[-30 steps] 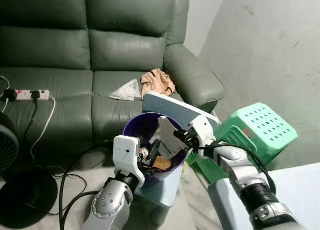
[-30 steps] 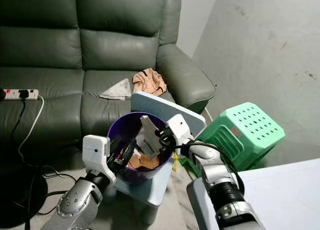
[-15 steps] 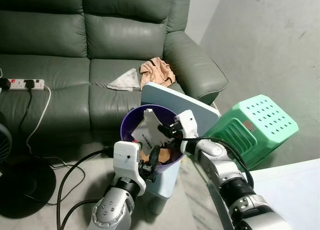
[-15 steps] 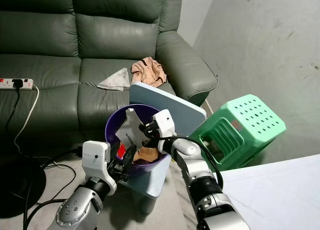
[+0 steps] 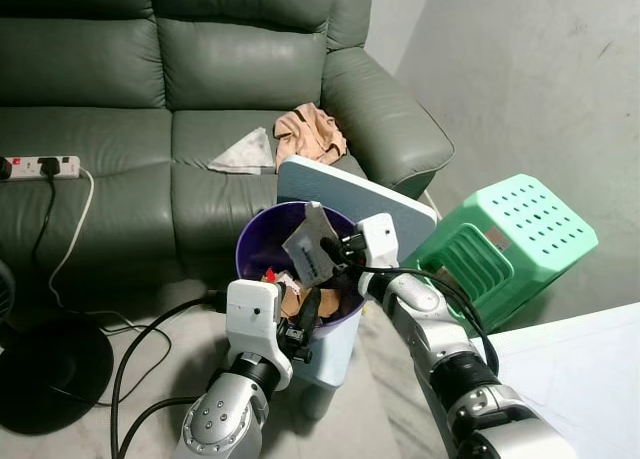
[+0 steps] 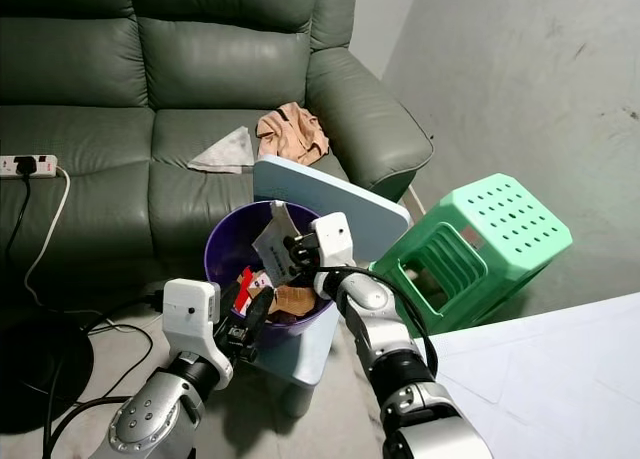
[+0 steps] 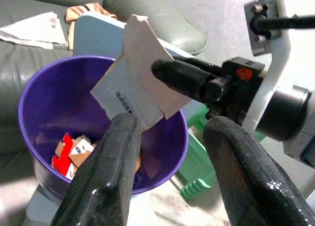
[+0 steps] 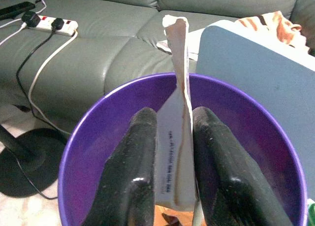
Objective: Picking trash to rubbish bin
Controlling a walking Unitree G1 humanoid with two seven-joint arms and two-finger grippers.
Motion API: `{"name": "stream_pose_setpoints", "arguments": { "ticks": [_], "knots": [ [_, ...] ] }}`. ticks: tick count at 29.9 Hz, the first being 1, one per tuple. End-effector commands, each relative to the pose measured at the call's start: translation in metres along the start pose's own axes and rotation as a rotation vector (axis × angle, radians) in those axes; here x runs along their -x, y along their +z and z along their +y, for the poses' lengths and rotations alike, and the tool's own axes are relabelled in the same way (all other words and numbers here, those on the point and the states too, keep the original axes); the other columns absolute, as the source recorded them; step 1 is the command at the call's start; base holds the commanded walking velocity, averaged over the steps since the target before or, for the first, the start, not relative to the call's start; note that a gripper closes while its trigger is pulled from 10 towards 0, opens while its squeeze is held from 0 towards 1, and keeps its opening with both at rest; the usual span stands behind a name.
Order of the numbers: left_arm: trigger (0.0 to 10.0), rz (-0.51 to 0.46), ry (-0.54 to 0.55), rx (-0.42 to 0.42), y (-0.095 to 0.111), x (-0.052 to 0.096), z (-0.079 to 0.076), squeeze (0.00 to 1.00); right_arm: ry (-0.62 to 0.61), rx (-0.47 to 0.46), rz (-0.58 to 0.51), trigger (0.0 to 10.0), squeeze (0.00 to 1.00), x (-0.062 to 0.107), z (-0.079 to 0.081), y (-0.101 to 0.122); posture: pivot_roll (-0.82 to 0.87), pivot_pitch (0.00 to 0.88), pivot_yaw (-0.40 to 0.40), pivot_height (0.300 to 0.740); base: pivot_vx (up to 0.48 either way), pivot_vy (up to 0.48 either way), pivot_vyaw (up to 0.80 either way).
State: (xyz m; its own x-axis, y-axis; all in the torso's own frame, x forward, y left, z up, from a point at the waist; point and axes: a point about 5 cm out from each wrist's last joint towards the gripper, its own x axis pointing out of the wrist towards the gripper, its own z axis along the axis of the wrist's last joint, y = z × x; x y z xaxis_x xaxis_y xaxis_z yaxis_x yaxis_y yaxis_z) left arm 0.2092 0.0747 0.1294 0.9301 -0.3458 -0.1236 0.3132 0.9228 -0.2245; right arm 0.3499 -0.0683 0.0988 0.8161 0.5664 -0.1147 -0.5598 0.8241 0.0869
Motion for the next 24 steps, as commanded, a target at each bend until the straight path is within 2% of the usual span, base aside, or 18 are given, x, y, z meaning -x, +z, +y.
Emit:
{"name": "stream_pose_setpoints", "arguments": {
  "ticks": [1, 15, 18, 19, 20, 21, 22, 24],
  "knots": [
    [10.0, -0.008, -0.02, 0.032, 0.002, 0.001, -0.01, 0.0, -0.02, -0.006, 0.005, 10.0, 1.0, 0.002, -0.006, -0.001, 0.16, 0.191, -0.245, 0.74, 0.0, 0.0, 0.0],
    [10.0, -0.022, -0.02, 0.045, 0.005, 0.002, -0.011, 0.0, 0.008, 0.004, 0.007, 10.0, 1.0, 0.0, -0.004, 0.0, 0.17, 0.186, -0.251, 0.74, 0.0, 0.0, 0.0],
    [10.0, -0.024, -0.019, 0.042, 0.005, 0.001, -0.01, 0.0, 0.076, 0.015, -0.028, 10.0, 0.98, 0.0, 0.0, 0.005, 0.16, 0.177, -0.25, 0.74, 0.0, 0.0, 0.0],
    [10.0, -0.027, -0.019, 0.039, 0.005, 0.0, -0.009, 0.0, 0.11, 0.022, -0.054, 10.0, 0.16, 0.001, 0.001, 0.008, 0.17, 0.172, -0.248, 0.74, 0.0, 0.0, 0.0],
    [10.0, -0.031, -0.019, 0.036, 0.006, -0.001, -0.009, 0.0, 0.139, 0.006, -0.079, 10.0, 0.0, 0.002, 0.002, 0.01, 0.17, 0.172, -0.248, 0.74, 0.0, 0.0, 0.0],
    [10.0, -0.035, -0.019, 0.033, 0.007, -0.002, -0.008, 0.0, 0.151, -0.036, -0.11, 10.0, 0.0, 0.003, 0.001, 0.014, 0.16, 0.159, -0.246, 0.74, 0.0, 0.0, 0.0],
    [10.0, -0.035, -0.019, 0.033, 0.007, -0.002, -0.008, 0.0, 0.151, -0.036, -0.11, 10.0, 0.0, 0.003, 0.001, 0.014, 0.16, 0.159, -0.246, 0.74, 0.0, 0.0, 0.0],
    [10.0, -0.051, -0.023, 0.022, 0.01, -0.006, -0.006, 0.0, 0.131, -0.067, -0.177, 10.0, 0.0, 0.005, -0.007, 0.025, 0.16, 0.14, -0.239, 0.74, 0.0, 0.0, 0.0]
  ]
}}
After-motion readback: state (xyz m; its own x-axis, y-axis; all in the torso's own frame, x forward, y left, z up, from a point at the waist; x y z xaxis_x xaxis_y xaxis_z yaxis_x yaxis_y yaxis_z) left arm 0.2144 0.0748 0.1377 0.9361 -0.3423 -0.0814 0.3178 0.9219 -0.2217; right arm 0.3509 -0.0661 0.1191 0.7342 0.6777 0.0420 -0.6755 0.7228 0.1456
